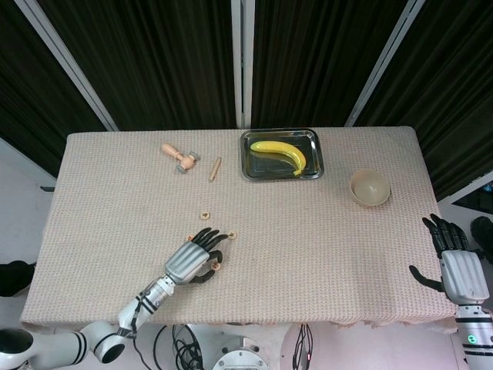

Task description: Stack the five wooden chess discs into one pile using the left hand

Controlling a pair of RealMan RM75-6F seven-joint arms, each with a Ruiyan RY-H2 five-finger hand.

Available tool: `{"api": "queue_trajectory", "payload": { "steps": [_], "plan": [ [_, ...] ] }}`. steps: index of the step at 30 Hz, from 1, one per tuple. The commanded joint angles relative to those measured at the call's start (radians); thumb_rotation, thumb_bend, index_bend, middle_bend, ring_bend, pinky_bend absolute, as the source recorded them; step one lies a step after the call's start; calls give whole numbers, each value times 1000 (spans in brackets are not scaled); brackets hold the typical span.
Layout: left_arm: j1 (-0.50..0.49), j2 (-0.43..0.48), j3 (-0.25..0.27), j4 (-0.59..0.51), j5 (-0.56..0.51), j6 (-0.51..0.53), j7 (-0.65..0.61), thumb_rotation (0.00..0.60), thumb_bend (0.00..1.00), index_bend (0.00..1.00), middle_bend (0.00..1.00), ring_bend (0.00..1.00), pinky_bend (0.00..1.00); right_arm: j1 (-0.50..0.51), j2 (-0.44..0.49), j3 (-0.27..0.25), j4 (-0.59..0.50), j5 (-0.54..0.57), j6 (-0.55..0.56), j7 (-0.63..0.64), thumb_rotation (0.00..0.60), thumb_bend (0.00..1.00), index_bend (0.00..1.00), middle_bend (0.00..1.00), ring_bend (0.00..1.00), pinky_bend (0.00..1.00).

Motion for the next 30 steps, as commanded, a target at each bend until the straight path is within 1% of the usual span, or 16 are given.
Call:
{"api": "queue_trajectory", "payload": {
  "steps": [1, 9, 12, 15, 21, 24, 30],
  "plan": [
    [1, 5, -2, -4, 0, 4, 0, 600, 349, 462, 70, 0, 0, 0, -1, 0, 1, 1, -1, 0, 600, 162, 0, 0, 0, 0],
    [2, 16, -6, -11, 1, 14, 5, 600, 348, 501, 74, 0, 0, 2, -2, 0, 2, 2, -4, -2, 600, 162, 0, 0, 0, 0],
    [0, 34, -23, -20, 1, 30, 15, 600, 348, 501, 76, 0, 0, 1, -1, 1, 2, 1, -1, 0, 600, 162, 0, 0, 0, 0],
    [-3, 73, -42, -43, -11, 36, 40, 600, 349, 501, 77, 0, 0, 0, -1, 0, 3, 0, 0, 2, 600, 162, 0, 0, 0, 0],
    [-10, 151, -81, -88, -75, 2, 72, 600, 349, 501, 77, 0, 0, 1, -2, 0, 2, 1, -2, 1, 600, 162, 0, 0, 0, 0],
    [-14, 163, -91, -79, -99, -15, 71, 600, 349, 501, 77, 0, 0, 1, -3, 0, 1, 0, -1, -3, 600, 162, 0, 0, 0, 0],
    [-17, 155, -89, -49, -127, -45, 53, 600, 349, 495, 77, 0, 0, 0, -4, 0, 0, 2, 0, -9, 600, 162, 0, 0, 0, 0]
  ]
}}
